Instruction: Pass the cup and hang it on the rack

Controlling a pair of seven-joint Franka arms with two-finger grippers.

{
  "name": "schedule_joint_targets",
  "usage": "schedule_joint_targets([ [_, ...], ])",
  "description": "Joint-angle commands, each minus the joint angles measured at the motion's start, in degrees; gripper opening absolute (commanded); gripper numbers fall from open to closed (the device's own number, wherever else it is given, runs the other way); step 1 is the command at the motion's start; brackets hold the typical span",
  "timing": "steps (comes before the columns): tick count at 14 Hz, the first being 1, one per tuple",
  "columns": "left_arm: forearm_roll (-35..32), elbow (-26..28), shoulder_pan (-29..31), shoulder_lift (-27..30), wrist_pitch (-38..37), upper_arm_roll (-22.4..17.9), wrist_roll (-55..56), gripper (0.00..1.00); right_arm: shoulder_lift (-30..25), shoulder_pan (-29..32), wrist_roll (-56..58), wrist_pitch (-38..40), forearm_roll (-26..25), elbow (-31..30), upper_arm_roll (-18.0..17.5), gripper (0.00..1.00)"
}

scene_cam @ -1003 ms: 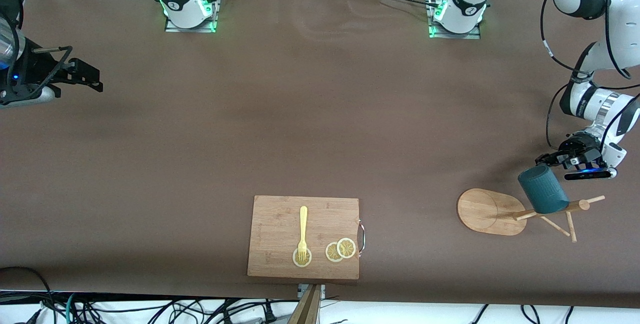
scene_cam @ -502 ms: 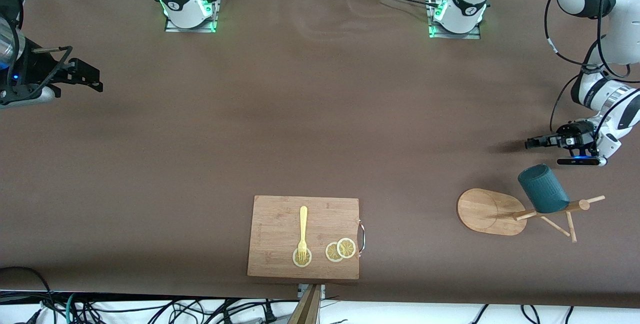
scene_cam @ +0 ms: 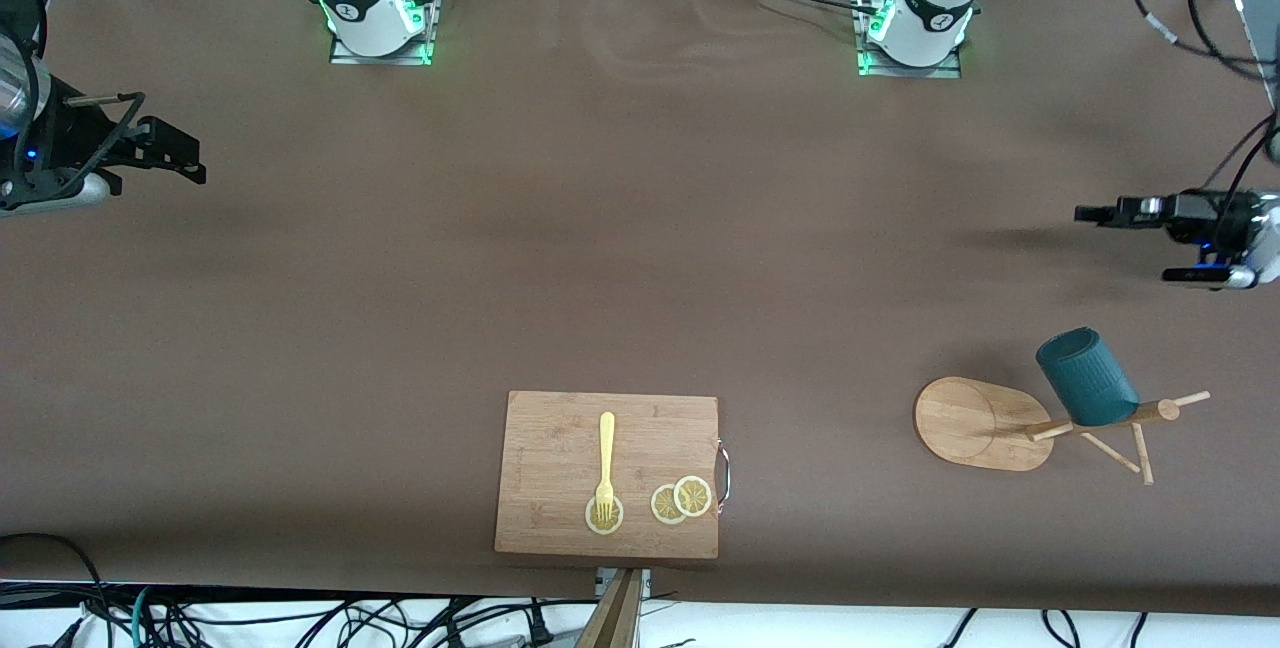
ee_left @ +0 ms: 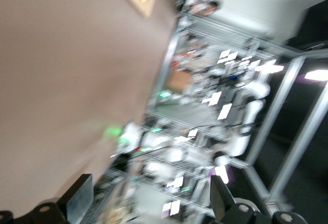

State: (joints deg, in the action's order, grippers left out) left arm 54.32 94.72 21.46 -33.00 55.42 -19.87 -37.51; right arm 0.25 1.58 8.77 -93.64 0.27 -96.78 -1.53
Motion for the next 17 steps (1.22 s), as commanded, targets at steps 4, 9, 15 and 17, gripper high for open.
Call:
schedule_joint_targets([
  [4, -28.45, -6.37, -11.86, 15.41, 12.07, 0.71, 1.64, 1.00, -0.61, 0.89, -0.25, -0.05, -0.36, -0.60, -0.93, 1.00],
  [9, -45.24, -16.66, -15.56, 15.60, 18.30, 12.29, 15.60, 1.00, -0.61, 0.89, -0.25, -0.14, -0.36, -0.60, -0.93, 1.00],
  [15, -52.92, -22.37, -21.89, 15.95, 28.87, 14.95, 21.21, 1.00, -0.61, 0.89, -0.25, -0.05, -0.36, -0.60, -0.93, 1.00],
  [17, -52.65, -22.56, -22.86, 18.23, 26.68, 16.44, 31.31, 1.00, -0.61, 0.89, -0.25, -0.05, -0.36, -0.60, -0.93, 1.00],
])
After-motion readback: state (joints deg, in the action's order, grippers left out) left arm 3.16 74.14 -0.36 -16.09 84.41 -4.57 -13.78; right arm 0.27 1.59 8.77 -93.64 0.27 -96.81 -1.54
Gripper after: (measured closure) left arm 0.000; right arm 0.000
